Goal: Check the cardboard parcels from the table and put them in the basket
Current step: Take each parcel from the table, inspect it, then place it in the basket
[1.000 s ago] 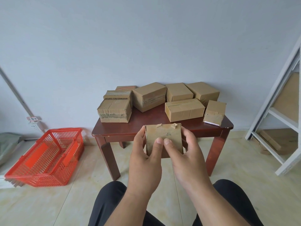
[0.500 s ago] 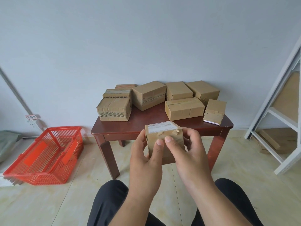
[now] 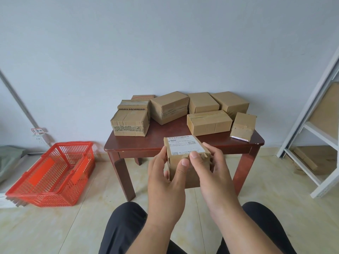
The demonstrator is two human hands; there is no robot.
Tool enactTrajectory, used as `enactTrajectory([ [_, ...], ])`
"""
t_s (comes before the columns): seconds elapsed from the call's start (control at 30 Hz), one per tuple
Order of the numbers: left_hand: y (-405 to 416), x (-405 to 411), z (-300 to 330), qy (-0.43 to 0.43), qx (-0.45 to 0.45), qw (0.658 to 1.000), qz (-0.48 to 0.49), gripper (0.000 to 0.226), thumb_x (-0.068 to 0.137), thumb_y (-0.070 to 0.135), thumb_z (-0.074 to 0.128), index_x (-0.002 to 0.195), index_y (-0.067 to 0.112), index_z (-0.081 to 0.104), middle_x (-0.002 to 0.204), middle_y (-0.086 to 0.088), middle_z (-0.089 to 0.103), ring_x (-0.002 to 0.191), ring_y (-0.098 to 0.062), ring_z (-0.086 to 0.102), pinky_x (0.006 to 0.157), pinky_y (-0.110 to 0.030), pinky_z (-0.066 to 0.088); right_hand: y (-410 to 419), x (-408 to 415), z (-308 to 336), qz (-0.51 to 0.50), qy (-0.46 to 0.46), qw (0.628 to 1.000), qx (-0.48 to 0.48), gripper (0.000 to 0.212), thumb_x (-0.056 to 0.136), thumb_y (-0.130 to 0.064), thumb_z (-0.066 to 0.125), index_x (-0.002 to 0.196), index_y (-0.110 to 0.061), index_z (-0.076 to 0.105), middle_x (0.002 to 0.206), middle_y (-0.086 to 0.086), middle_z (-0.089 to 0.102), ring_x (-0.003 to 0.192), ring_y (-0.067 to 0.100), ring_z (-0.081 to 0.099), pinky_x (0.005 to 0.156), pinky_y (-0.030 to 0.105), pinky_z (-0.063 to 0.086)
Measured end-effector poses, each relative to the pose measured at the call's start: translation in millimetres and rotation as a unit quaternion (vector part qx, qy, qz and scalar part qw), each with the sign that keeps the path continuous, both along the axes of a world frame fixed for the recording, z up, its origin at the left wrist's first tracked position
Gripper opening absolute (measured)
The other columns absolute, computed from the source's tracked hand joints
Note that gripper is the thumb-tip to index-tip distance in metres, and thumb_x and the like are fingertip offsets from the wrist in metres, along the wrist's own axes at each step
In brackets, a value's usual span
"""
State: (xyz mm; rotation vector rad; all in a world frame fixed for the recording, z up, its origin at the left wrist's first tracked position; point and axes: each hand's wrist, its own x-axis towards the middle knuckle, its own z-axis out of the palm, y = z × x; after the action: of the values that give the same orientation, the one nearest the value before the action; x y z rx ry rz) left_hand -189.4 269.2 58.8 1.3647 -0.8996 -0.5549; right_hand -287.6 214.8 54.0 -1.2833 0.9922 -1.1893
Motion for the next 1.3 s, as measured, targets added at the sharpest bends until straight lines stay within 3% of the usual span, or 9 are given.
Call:
enactTrajectory([
  [0.07,-1.1,1.7,-3.2,0.031,0.000,0.999,-0.019,0.041,0.093,0.039,0.072,0.130,0.049,0.058,0.135,0.018,0.064,0.122,0.012,0.058,0.098,-0.012,0.048,0.5,0.0,-0.2,0.013,-0.016,1.000,0.010,0.037,0.084,-0.055,0.072,0.118,-0.049,0.059,0.110,-0.034,0.071,0.102,-0.014,0.065,0.088,0.020,0.050],
  [0.17,-3.3,4.7,-3.7,0.086,0.001,0.996,-0.033,0.043,0.091,0.041,0.070,0.132,0.040,0.057,0.120,0.012,0.076,0.110,-0.006,0.073,0.085,-0.018,0.057,1.5,0.1,-5.0,0.025,-0.023,0.999,0.012,0.034,0.094,-0.041,0.073,0.123,-0.048,0.056,0.112,-0.031,0.072,0.102,-0.010,0.068,0.081,0.016,0.052],
  [0.43,-4.9,6.8,-1.1,0.062,0.017,0.996,-0.063,0.045,0.104,0.013,0.061,0.141,0.036,0.051,0.119,0.022,0.075,0.114,0.004,0.068,0.089,-0.009,0.051,3.3,3.6,-2.7,0.047,0.024,0.999,0.006,0.041,0.103,-0.029,0.064,0.136,-0.052,0.055,0.118,-0.035,0.070,0.108,-0.018,0.062,0.076,0.000,0.048],
  [0.53,-4.9,4.9,-0.7,0.051,0.019,0.997,-0.055,0.052,0.103,0.011,0.061,0.147,0.035,0.050,0.125,0.020,0.073,0.119,0.003,0.066,0.096,-0.014,0.053,0.3,4.5,1.0,0.037,0.039,0.999,0.008,0.045,0.104,-0.025,0.061,0.141,-0.049,0.052,0.127,-0.025,0.069,0.113,-0.008,0.065,0.074,0.005,0.052],
  [0.63,-5.0,3.2,-0.4,0.063,0.017,0.997,-0.033,0.050,0.102,0.012,0.064,0.145,0.033,0.051,0.123,0.021,0.074,0.115,0.003,0.068,0.095,-0.016,0.055,-0.5,5.4,2.5,0.032,0.043,0.999,0.006,0.042,0.104,-0.027,0.063,0.138,-0.049,0.051,0.124,-0.025,0.069,0.105,-0.012,0.065,0.071,0.006,0.053],
  [0.77,-10.1,7.3,0.8,0.080,0.013,0.997,-0.015,0.042,0.102,0.010,0.064,0.137,0.031,0.055,0.113,0.023,0.076,0.105,0.007,0.070,0.082,-0.009,0.053,2.2,5.6,-2.3,0.031,0.040,0.999,-0.006,0.042,0.101,-0.029,0.070,0.135,-0.048,0.054,0.121,-0.026,0.073,0.111,-0.007,0.068,0.091,0.021,0.057],
  [0.87,-11.2,7.4,0.7,0.083,0.011,0.996,-0.015,0.040,0.102,0.012,0.065,0.137,0.029,0.056,0.112,0.024,0.076,0.104,0.007,0.070,0.079,-0.008,0.053,3.9,4.8,-5.2,0.033,0.030,0.999,-0.009,0.045,0.101,-0.027,0.071,0.139,-0.043,0.055,0.123,-0.022,0.074,0.113,-0.001,0.070,0.094,0.026,0.056],
  [1.1,-6.6,1.4,0.7,0.085,-0.011,0.996,-0.023,0.044,0.101,0.011,0.068,0.140,0.024,0.054,0.116,0.023,0.075,0.108,0.004,0.070,0.083,-0.010,0.054,-2.0,2.1,-4.0,0.005,0.043,0.999,-0.013,0.042,0.100,-0.027,0.071,0.136,-0.040,0.054,0.119,-0.021,0.074,0.104,-0.008,0.070,0.076,0.009,0.055],
  [1.3,-8.1,2.5,3.0,0.130,-0.018,0.991,0.003,0.037,0.096,0.004,0.073,0.127,0.017,0.059,0.111,0.012,0.076,0.099,0.007,0.072,0.074,-0.011,0.055,0.1,3.3,-6.8,0.001,0.048,0.999,-0.023,0.041,0.097,-0.035,0.074,0.133,-0.038,0.054,0.119,-0.021,0.074,0.103,-0.006,0.071,0.079,0.014,0.059],
])
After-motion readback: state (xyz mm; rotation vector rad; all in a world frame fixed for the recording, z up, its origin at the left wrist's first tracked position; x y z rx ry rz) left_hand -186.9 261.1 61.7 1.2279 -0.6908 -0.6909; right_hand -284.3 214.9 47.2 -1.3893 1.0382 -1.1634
